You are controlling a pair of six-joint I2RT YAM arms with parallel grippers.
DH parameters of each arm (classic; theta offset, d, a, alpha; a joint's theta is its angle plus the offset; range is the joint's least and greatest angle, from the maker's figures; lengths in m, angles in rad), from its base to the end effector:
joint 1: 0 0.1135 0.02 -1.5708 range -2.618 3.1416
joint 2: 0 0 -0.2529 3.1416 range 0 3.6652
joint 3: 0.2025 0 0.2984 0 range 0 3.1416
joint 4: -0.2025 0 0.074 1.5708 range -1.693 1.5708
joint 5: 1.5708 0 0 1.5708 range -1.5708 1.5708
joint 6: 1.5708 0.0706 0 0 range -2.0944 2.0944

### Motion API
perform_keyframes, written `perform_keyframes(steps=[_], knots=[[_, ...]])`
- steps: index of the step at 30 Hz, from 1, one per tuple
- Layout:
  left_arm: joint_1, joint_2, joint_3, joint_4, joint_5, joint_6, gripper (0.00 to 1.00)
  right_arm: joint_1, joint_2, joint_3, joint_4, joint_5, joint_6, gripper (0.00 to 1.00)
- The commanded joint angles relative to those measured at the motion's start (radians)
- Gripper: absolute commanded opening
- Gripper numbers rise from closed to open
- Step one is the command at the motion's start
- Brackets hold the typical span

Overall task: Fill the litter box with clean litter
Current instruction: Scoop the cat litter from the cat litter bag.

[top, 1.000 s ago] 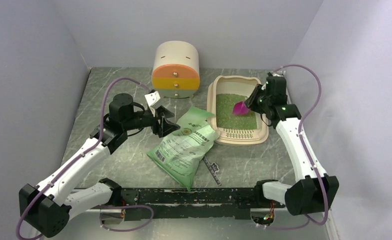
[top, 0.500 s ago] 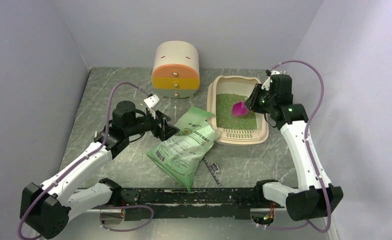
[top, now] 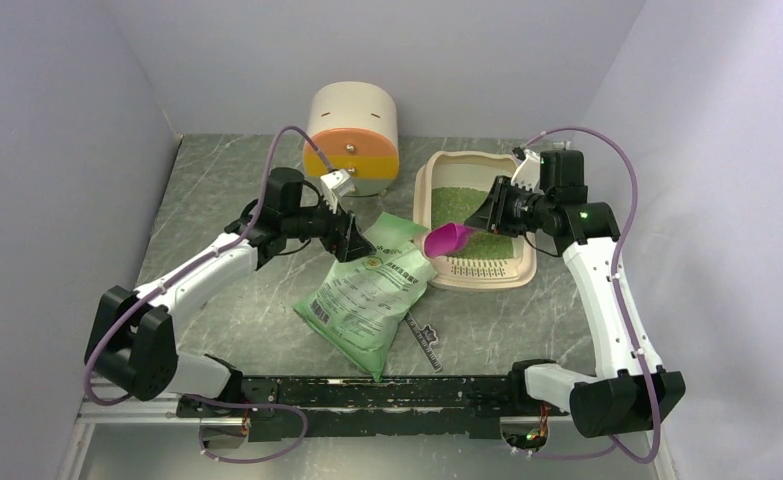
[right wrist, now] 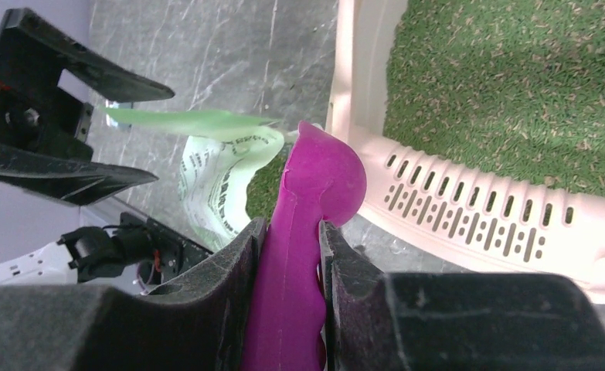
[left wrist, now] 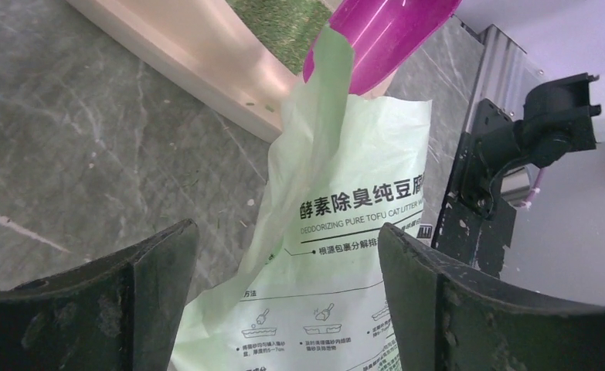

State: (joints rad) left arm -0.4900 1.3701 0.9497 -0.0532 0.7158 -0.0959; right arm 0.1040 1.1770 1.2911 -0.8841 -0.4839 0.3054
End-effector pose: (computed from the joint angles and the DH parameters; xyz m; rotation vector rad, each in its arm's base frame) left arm 0.3084 -0.2170 0.2388 0.8565 1.9088 -1.0903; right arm 0.2995 0.0643 0.3449 -0.0079 2.3561 0.7679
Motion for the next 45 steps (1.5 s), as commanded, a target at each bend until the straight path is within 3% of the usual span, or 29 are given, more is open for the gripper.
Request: perform_keyframes(steps=[1,9,24,39,42,45], knots=[[0.005,0.032,0.054,-0.011,0.112,0.045,0.89,-0.007,-0.013,0.048,-0.040,-0.069,-0.020,0.00],[0.004,0.152,0.131,-0.060,0.180,0.084,0.74,-0.007,0.032,0.035,-0.097,-0.138,-0.083,0.00],[-0.036,0.318,0.242,-0.160,0.272,0.188,0.72,-0.004,0.226,0.009,-0.087,-0.254,-0.183,0.00],[-0.076,0.406,0.291,-0.159,0.314,0.190,0.64,-0.004,0.198,-0.052,-0.054,-0.265,-0.159,0.00],[-0.084,0.421,0.302,-0.163,0.331,0.192,0.48,-0.004,0.203,-0.073,-0.042,-0.282,-0.153,0.00],[-0.095,0.425,0.315,-0.199,0.337,0.216,0.18,0.008,0.219,-0.074,-0.045,-0.290,-0.157,0.00]])
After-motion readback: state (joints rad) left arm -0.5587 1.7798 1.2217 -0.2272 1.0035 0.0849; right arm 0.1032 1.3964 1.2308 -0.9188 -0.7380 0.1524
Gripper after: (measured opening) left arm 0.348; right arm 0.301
